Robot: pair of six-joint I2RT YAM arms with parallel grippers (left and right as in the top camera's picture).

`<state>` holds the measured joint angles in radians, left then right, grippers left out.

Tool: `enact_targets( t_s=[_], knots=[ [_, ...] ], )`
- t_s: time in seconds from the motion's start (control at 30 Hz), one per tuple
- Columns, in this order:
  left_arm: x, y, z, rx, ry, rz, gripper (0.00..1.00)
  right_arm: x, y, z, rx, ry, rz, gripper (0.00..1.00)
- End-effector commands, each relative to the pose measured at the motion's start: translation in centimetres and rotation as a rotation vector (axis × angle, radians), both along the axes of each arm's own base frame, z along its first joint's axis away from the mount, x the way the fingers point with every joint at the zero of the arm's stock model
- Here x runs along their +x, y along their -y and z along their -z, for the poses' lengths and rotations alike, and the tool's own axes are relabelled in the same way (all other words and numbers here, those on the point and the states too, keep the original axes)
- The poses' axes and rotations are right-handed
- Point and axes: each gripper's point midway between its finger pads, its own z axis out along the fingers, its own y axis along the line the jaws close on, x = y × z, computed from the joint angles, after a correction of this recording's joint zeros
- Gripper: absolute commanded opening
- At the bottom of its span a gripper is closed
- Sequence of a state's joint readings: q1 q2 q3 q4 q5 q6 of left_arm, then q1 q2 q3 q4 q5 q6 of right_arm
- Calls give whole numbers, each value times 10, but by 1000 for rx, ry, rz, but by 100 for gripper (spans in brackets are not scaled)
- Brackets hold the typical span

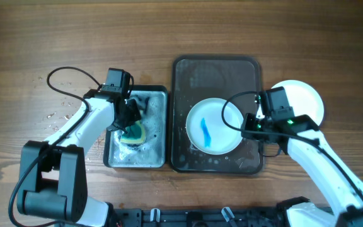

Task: Clean dirty plates on tray and stack at the side
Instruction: 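Dip and grasp the sponge in the soapy tray with left gripper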

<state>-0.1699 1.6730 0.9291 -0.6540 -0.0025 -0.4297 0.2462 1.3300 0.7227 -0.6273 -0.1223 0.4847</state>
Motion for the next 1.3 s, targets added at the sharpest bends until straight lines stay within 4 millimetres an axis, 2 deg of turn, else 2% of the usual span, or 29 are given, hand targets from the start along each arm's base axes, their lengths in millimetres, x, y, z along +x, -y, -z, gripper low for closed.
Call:
enact_targets(
  t_s=[0.0,0.07,0.2,0.27,0.37,0.5,0.7,0.77,0.8,0.9,1.07,1.23,1.27],
  knots=[
    [-10,1,4,0,-44,66,4,7,-9,12,13,-3,-82,35],
    [-6,8,-13,-30,-34,118,4,11,-23,14,62,18,-180,36],
    [3,9,-49,-35,8,118,4,16,-18,17,30,27,-158,39],
    [6,10,-68,-39,43,119,4,18,-11,18,-8,34,-145,50],
    [3,9,-80,-42,66,119,4,17,-11,21,-12,24,-147,56],
    [-5,7,-70,-33,29,117,4,16,-10,28,-16,0,-147,58],
    [-21,3,-27,-23,-4,111,4,14,-10,41,-23,-36,-148,61],
    [-25,3,-17,-23,-4,109,14,18,-11,44,-21,-28,-147,61],
    [-26,2,-15,-23,-4,109,26,20,-11,46,-21,-26,-147,61],
    [-24,3,-14,-24,3,109,38,21,-11,49,-20,-28,-146,61],
    [-20,3,-13,-22,27,108,38,21,-11,49,-20,-30,-145,61],
    [-26,1,19,-19,6,104,40,18,-11,50,-22,-42,-145,61],
    [-27,1,22,-17,-4,104,36,17,-11,50,-23,-43,-146,61]
  ],
)
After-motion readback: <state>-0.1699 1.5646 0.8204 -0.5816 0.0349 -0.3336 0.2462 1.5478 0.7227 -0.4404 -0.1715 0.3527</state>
